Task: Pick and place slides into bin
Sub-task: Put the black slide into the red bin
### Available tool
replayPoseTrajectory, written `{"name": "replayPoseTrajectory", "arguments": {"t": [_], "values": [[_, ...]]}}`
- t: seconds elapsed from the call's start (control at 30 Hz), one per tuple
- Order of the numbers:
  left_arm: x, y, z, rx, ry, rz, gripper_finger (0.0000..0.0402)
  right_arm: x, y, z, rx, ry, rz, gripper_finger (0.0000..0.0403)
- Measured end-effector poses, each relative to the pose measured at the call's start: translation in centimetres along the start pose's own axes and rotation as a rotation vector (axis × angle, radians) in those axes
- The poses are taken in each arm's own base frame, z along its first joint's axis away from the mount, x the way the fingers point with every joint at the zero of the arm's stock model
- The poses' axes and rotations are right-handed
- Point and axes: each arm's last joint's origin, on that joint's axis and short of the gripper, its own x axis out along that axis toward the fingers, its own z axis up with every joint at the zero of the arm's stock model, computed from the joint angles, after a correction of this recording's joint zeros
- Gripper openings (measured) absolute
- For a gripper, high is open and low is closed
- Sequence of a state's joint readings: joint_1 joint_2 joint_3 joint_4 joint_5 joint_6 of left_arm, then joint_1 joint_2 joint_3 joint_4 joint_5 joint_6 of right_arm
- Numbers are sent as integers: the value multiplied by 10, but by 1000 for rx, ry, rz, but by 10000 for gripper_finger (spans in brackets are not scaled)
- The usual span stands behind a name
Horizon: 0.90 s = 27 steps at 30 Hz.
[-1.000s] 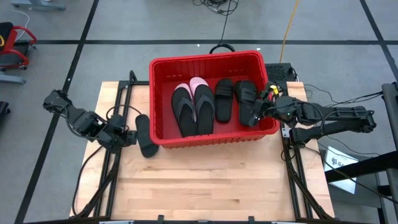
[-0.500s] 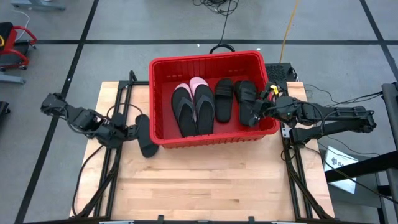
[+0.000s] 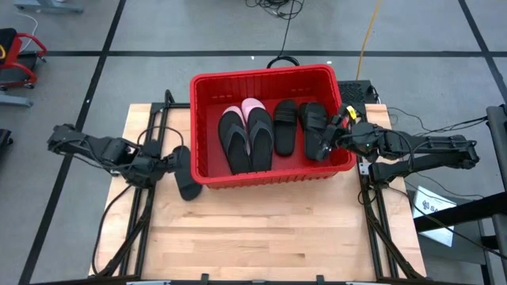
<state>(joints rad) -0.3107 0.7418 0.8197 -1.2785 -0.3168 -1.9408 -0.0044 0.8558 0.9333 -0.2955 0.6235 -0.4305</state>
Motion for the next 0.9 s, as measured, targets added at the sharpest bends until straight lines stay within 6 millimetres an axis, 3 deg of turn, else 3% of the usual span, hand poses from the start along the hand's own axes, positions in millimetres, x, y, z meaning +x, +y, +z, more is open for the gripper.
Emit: {"name": "replayPoseTrajectory", "arguments": {"t": [0.13,0.37,0.9], "values": [[14,7,3,-101,24,82,205,0,0,1,3,-7,-3,150],[19,7,15,-188,-10,107,205,0,-2,3,-11,-30,-14,150],[44,-12,39,22,141,187,204,0,-1,3,-65,-26,-13,150]]}}
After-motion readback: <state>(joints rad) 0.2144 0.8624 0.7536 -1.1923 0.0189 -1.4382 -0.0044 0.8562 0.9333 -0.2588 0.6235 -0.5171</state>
